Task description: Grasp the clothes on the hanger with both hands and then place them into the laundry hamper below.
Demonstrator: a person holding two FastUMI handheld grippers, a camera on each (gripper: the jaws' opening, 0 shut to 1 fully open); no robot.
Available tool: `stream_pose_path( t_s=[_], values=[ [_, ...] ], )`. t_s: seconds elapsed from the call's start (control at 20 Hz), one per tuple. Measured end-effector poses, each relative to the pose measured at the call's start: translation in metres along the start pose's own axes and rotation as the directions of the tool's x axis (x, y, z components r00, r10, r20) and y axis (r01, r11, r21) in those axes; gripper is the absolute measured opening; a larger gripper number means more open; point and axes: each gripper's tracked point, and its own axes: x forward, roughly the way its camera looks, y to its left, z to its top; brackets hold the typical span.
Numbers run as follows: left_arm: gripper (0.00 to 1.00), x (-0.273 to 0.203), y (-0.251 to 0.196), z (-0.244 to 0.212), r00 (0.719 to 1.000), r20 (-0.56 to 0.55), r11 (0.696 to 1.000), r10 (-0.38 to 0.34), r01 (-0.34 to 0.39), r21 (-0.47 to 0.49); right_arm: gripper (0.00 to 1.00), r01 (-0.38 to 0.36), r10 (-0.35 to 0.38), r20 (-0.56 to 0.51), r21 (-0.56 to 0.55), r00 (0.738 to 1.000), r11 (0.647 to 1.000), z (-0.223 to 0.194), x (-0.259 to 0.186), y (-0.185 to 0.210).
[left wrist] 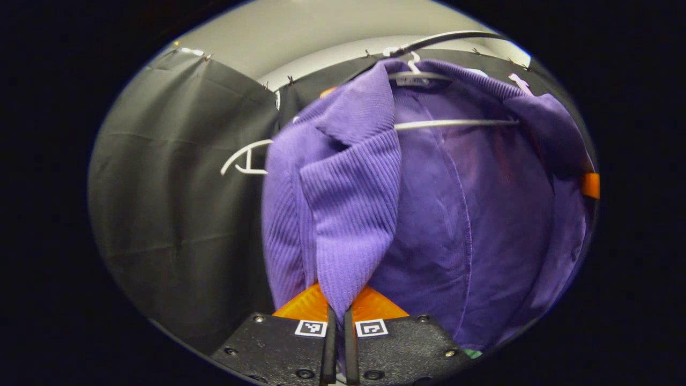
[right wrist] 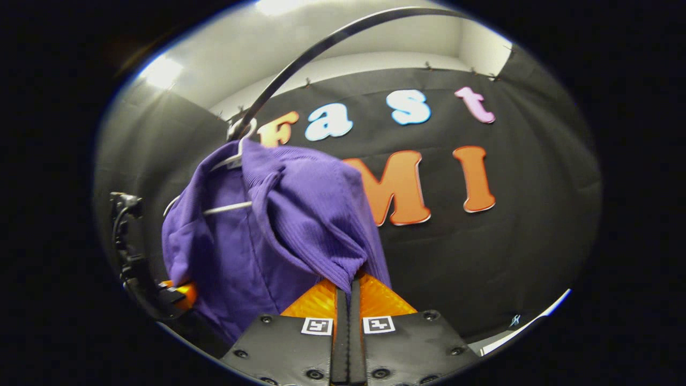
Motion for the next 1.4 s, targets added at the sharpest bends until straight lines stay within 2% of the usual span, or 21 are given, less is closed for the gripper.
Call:
stream_pose_path(
  t_s=[0.05,0.1,0.3,0.35,0.4,0.45,0.55,0.6,0.65,0.85,1.0,1.1,1.2,1.25,1.3,1.35,1.4],
  values=[
    [0.07,-0.006,0.01,0.015,1.0,0.026,1.0,0.013,-0.013,0.015,0.04,0.03,-0.03,0.035,-0.002,0.999,1.0,0.013,-0.001,-0.006],
    [0.07,-0.01,0.02,0.027,0.999,0.045,1.0,0.022,-0.023,0.007,0.07,0.05,-0.05,0.059,-0.013,0.997,0.999,0.022,-0.002,-0.007],
    [0.06,-0.014,0.071,0.069,0.994,0.075,0.993,0.079,-0.072,-0.097,0.07,0.106,-0.095,0.154,-0.069,0.984,0.992,0.058,0.002,-0.013],
    [0.06,-0.012,0.082,0.085,0.992,0.09,0.991,0.083,-0.073,-0.116,0.14,0.129,-0.112,0.182,-0.089,0.977,0.988,0.067,0.004,-0.017],
    [0.05,-0.01,0.092,0.098,0.991,0.1,0.989,0.087,-0.074,-0.128,0.07,0.151,-0.128,0.207,-0.099,0.97,0.984,0.077,0.006,-0.021],
    [0.05,-0.009,0.103,0.116,0.988,0.128,0.987,0.087,-0.068,-0.145,0.07,0.164,-0.14,0.226,-0.094,0.964,0.982,0.085,0.007,-0.025],
    [0.05,-0.001,0.122,0.151,0.979,0.177,0.981,0.097,-0.064,-0.184,0.07,0.184,-0.162,0.255,-0.065,0.953,0.981,0.099,0.013,-0.031],
    [0.08,0.004,0.134,0.163,0.974,0.193,0.977,0.119,-0.079,-0.2,0.01,0.193,-0.173,0.27,-0.051,0.947,0.98,0.105,0.016,-0.034],
    [0.06,0.009,0.144,0.175,0.967,0.215,0.972,0.138,-0.091,-0.215,0.07,0.201,-0.181,0.286,-0.041,0.941,0.979,0.111,0.019,-0.035],
    [0.04,0.035,0.172,0.199,0.934,0.284,0.965,0.215,-0.158,-0.211,0.07,0.202,-0.183,0.339,-0.022,0.923,0.979,0.133,0.021,-0.036],
    [0.06,0.066,0.171,0.182,0.943,0.238,0.966,0.234,-0.196,-0.171,0.07,0.207,-0.183,0.344,-0.035,0.921,0.978,0.136,0.022,-0.035],
    [0.04,0.083,0.156,0.163,0.961,0.184,0.962,0.206,-0.165,-0.216,0.07,0.213,-0.189,0.336,-0.037,0.923,0.976,0.134,0.024,-0.037],
    [0.08,0.102,0.151,0.132,0.976,0.112,0.957,0.185,-0.153,-0.247,0.07,0.212,-0.192,0.32,-0.028,0.928,0.977,0.131,0.025,-0.037],
    [0.06,0.112,0.149,0.118,0.983,0.075,0.953,0.17,-0.145,-0.265,0.07,0.211,-0.194,0.312,-0.024,0.93,0.977,0.13,0.026,-0.039],
    [0.08,0.122,0.144,0.104,0.988,0.039,0.948,0.152,-0.134,-0.289,0.07,0.213,-0.196,0.306,-0.022,0.932,0.977,0.129,0.027,-0.041],
    [0.05,0.13,0.14,0.09,0.991,0.004,0.942,0.131,-0.123,-0.314,0.07,0.213,-0.198,0.301,-0.02,0.933,0.977,0.128,0.028,-0.043],
    [0.08,0.137,0.135,0.075,0.993,-0.031,0.937,0.117,-0.121,-0.328,0.07,0.21,-0.196,0.293,-0.017,0.936,0.977,0.127,0.028,-0.044]
  ],
)
